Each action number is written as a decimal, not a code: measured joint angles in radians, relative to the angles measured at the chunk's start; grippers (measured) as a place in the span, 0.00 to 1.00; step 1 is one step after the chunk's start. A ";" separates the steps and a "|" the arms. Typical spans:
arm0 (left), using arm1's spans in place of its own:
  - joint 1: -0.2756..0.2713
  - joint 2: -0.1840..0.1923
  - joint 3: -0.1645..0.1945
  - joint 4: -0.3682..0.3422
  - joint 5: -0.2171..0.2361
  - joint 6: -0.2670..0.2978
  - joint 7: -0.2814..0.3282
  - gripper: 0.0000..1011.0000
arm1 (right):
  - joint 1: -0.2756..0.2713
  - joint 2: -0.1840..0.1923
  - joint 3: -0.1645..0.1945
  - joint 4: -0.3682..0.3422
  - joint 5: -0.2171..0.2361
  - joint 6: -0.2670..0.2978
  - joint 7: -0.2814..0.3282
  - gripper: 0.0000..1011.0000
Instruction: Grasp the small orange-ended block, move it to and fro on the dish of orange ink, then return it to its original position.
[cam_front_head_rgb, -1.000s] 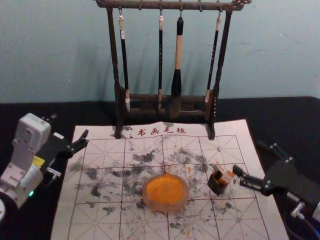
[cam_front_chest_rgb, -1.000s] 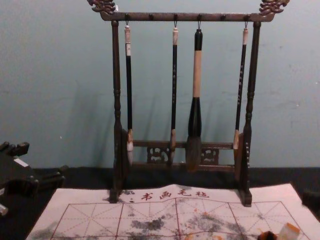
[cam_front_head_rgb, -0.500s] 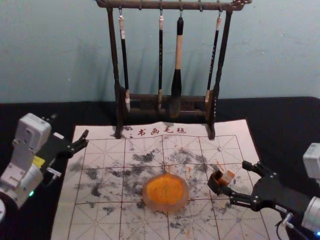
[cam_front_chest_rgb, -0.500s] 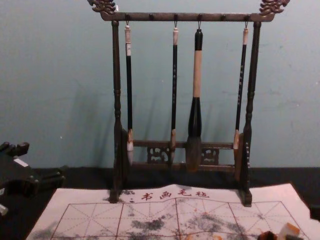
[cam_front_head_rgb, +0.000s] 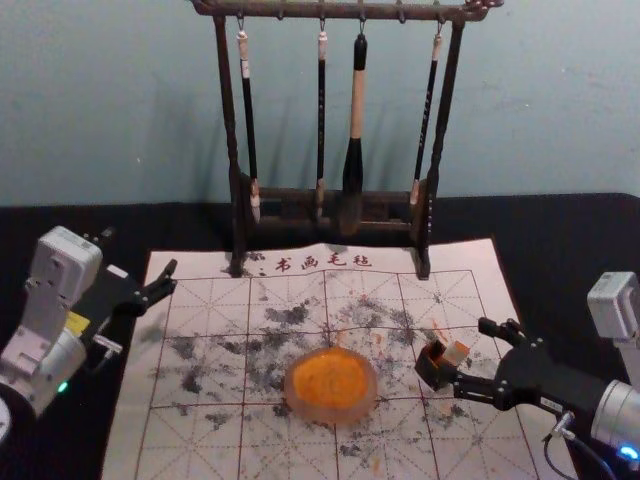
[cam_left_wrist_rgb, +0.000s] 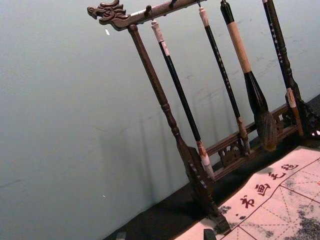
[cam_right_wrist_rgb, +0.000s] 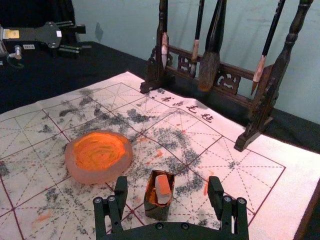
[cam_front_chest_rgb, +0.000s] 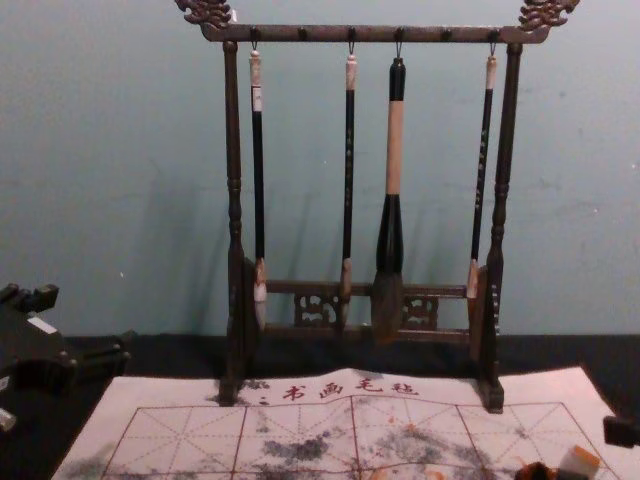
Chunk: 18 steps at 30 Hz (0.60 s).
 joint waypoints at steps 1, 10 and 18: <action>0.000 0.000 0.000 0.000 0.000 0.000 0.000 0.99 | 0.003 -0.003 0.001 0.005 -0.003 0.003 0.004 0.99; 0.000 0.000 0.000 0.000 0.000 0.000 0.000 0.99 | 0.011 -0.015 0.006 0.021 -0.015 0.011 0.021 0.99; 0.000 0.000 0.000 0.000 0.000 0.000 0.000 0.99 | 0.013 -0.020 0.007 0.027 -0.020 0.013 0.037 0.99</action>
